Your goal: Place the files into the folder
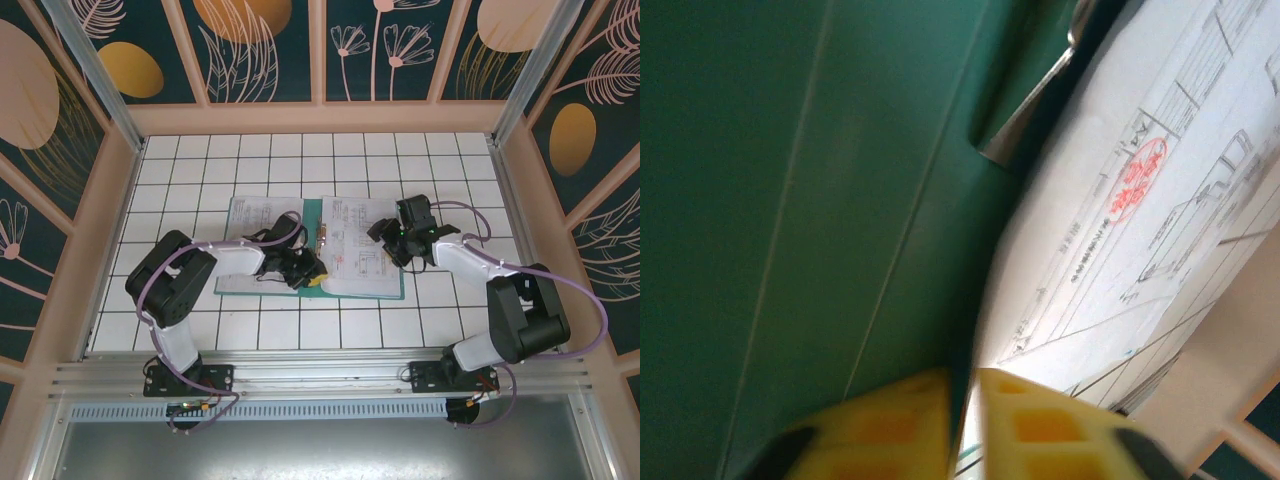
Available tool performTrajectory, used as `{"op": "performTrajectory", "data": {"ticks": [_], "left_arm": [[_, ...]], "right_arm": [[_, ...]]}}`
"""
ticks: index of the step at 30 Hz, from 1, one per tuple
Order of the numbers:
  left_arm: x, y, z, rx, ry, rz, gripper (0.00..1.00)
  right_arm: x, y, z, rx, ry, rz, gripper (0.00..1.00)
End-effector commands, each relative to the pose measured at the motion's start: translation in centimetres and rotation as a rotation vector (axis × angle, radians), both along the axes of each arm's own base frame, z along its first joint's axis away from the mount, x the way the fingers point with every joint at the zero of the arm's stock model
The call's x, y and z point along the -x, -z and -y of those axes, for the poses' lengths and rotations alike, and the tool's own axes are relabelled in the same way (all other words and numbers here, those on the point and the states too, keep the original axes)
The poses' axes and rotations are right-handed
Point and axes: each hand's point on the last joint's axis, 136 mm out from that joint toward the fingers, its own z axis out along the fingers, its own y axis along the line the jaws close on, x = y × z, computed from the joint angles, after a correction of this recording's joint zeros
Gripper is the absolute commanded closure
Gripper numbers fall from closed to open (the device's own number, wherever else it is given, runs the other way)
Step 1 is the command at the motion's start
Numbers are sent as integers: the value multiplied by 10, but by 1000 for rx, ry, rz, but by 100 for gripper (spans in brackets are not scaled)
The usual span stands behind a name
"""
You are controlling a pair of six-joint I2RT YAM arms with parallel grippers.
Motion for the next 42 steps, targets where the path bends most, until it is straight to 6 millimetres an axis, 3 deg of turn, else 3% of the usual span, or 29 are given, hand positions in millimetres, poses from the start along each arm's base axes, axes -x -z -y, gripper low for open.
{"op": "performTrajectory", "data": {"ticks": [1,6,8,12,15,19,26,34,42], "left_arm": [[-5,-11,-5,0,-32,29,70],[-5,-17,-16,-48,-61,46,46],[-7,-32,-21,-62,-73,80,36],[-9,-48,-32,-96,-111,120,30],[-12,-57,-44,-133,-143,156,34],[-16,-48,-66,-172,-176,145,43],[-30,-29,-121,-303,-223,156,55],[-21,3,-152,-383,-234,110,60],[-9,18,-156,-398,-218,76,61]], "right_arm": [[-4,-13,3,19,-4,40,35],[-10,-22,-2,21,-29,75,35],[-16,-29,-8,29,-58,104,35],[-28,-43,-30,49,-145,159,35],[-39,-51,-56,58,-242,200,36],[-56,-56,-92,79,-354,235,37],[-81,-39,-140,110,-476,227,38],[-94,-11,-160,149,-510,168,39],[-103,7,-163,191,-515,126,39]]}}
